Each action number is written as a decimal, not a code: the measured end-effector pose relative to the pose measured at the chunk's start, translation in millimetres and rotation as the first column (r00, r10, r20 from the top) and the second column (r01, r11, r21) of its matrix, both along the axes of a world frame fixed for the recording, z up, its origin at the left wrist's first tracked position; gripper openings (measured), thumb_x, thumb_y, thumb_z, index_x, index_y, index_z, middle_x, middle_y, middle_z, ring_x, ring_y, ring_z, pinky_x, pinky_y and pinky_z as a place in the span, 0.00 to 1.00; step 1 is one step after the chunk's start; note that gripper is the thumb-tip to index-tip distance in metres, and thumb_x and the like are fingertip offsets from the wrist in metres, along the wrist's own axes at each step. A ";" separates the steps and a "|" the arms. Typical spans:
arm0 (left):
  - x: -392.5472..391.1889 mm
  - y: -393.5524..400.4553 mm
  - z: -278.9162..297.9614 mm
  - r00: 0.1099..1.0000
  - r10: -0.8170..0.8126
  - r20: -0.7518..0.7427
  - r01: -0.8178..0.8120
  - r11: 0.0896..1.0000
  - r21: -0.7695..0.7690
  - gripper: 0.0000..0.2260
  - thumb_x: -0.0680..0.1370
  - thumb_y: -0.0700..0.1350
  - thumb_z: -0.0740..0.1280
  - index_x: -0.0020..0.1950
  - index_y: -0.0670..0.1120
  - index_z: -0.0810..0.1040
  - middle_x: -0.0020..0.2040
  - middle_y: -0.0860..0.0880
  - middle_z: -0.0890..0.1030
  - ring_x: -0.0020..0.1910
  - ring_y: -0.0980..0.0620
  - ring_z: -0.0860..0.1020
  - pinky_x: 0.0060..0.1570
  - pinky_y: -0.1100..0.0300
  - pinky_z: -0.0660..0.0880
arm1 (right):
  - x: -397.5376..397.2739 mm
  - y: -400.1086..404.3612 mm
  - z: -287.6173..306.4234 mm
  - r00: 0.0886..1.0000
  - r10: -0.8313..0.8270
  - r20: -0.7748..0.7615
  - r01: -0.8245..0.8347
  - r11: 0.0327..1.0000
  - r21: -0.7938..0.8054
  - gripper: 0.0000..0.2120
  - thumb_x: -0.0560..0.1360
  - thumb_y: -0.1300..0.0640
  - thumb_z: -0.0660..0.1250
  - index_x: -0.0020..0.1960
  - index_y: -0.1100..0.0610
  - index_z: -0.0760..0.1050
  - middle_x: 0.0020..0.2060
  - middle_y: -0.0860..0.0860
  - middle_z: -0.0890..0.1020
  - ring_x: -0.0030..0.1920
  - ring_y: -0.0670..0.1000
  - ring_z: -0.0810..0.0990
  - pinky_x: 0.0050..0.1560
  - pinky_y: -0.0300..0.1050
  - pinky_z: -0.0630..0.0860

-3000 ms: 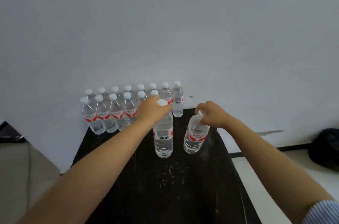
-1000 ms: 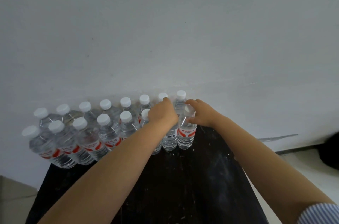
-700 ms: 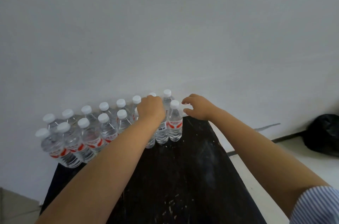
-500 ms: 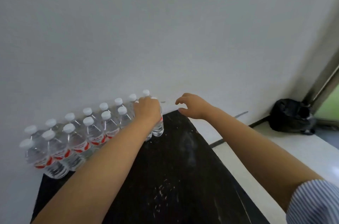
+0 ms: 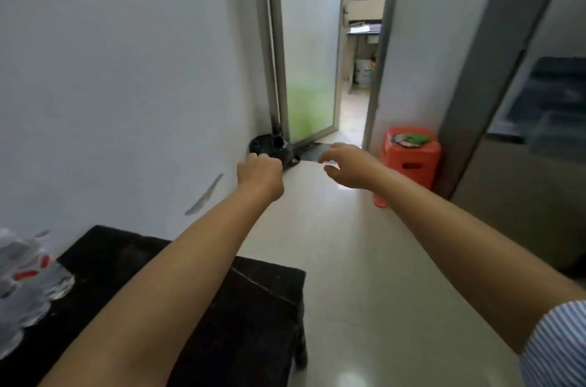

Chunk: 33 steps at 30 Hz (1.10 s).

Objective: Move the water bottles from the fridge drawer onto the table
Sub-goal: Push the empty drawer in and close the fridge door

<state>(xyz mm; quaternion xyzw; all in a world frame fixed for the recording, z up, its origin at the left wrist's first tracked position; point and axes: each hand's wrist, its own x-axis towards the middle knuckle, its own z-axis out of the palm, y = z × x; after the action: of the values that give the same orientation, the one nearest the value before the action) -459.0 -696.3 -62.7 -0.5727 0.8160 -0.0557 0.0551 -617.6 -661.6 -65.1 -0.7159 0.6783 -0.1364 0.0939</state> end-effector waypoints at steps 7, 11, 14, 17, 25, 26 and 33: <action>-217.1 71.2 3.6 0.923 -0.378 -0.064 0.378 0.926 -0.023 0.15 0.77 0.40 0.58 0.62 0.42 0.74 0.64 0.43 0.74 0.65 0.43 0.70 0.59 0.53 0.70 | -197.4 131.7 19.6 0.920 -0.390 -0.029 0.389 0.920 -0.045 0.14 0.76 0.63 0.58 0.57 0.63 0.77 0.57 0.61 0.78 0.58 0.60 0.75 0.58 0.49 0.70; -335.9 115.0 6.8 0.860 -0.497 -0.116 0.497 0.867 -0.033 0.14 0.78 0.42 0.59 0.61 0.43 0.76 0.60 0.42 0.77 0.60 0.43 0.74 0.53 0.54 0.72 | -298.8 197.8 22.4 0.853 -0.522 -0.011 0.522 0.852 -0.032 0.15 0.77 0.60 0.59 0.62 0.60 0.74 0.60 0.58 0.76 0.59 0.56 0.75 0.57 0.46 0.71; -419.0 140.0 12.1 0.808 -0.569 -0.154 0.563 0.822 -0.082 0.14 0.78 0.43 0.60 0.62 0.43 0.75 0.59 0.42 0.78 0.59 0.43 0.75 0.55 0.51 0.74 | -376.3 233.1 23.3 0.804 -0.595 -0.018 0.593 0.803 -0.054 0.17 0.78 0.58 0.58 0.65 0.59 0.71 0.62 0.56 0.75 0.61 0.55 0.75 0.58 0.47 0.72; -492.3 159.5 19.8 0.797 -0.581 -0.165 0.575 0.814 -0.086 0.12 0.77 0.42 0.60 0.58 0.42 0.77 0.57 0.41 0.78 0.58 0.42 0.75 0.55 0.51 0.73 | -445.3 258.3 25.8 0.764 -0.642 -0.069 0.638 0.767 -0.071 0.18 0.77 0.57 0.58 0.66 0.58 0.70 0.64 0.56 0.74 0.62 0.56 0.74 0.60 0.49 0.72; -638.2 153.7 9.2 0.800 -0.594 -0.087 0.593 0.804 -0.046 0.09 0.77 0.41 0.59 0.54 0.42 0.75 0.44 0.45 0.74 0.43 0.46 0.74 0.43 0.55 0.73 | -596.9 272.1 17.6 0.655 -0.743 -0.137 0.743 0.666 -0.063 0.16 0.76 0.59 0.58 0.62 0.59 0.73 0.61 0.57 0.76 0.58 0.57 0.77 0.55 0.49 0.74; -653.2 146.7 5.6 0.803 -0.592 -0.076 0.590 0.806 -0.043 0.09 0.77 0.41 0.59 0.55 0.42 0.75 0.44 0.45 0.73 0.42 0.47 0.72 0.42 0.55 0.72 | -613.2 268.5 13.7 0.653 -0.746 -0.132 0.747 0.663 -0.050 0.16 0.76 0.59 0.58 0.62 0.59 0.73 0.61 0.57 0.76 0.58 0.57 0.77 0.55 0.49 0.74; -758.4 78.9 -21.7 0.814 -0.580 -0.032 0.581 0.814 0.018 0.13 0.77 0.40 0.60 0.61 0.42 0.74 0.57 0.42 0.78 0.57 0.42 0.77 0.51 0.50 0.75 | -720.2 221.7 -20.8 0.632 -0.764 -0.128 0.773 0.633 0.042 0.14 0.77 0.57 0.57 0.60 0.60 0.74 0.58 0.58 0.77 0.56 0.57 0.76 0.50 0.47 0.73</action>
<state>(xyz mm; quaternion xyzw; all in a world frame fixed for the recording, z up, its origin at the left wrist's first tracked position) -1217.3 -617.5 -84.3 -0.2964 0.9531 -0.0517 0.0332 -1337.8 -440.0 -86.0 -0.3591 0.9279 -0.0963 0.0265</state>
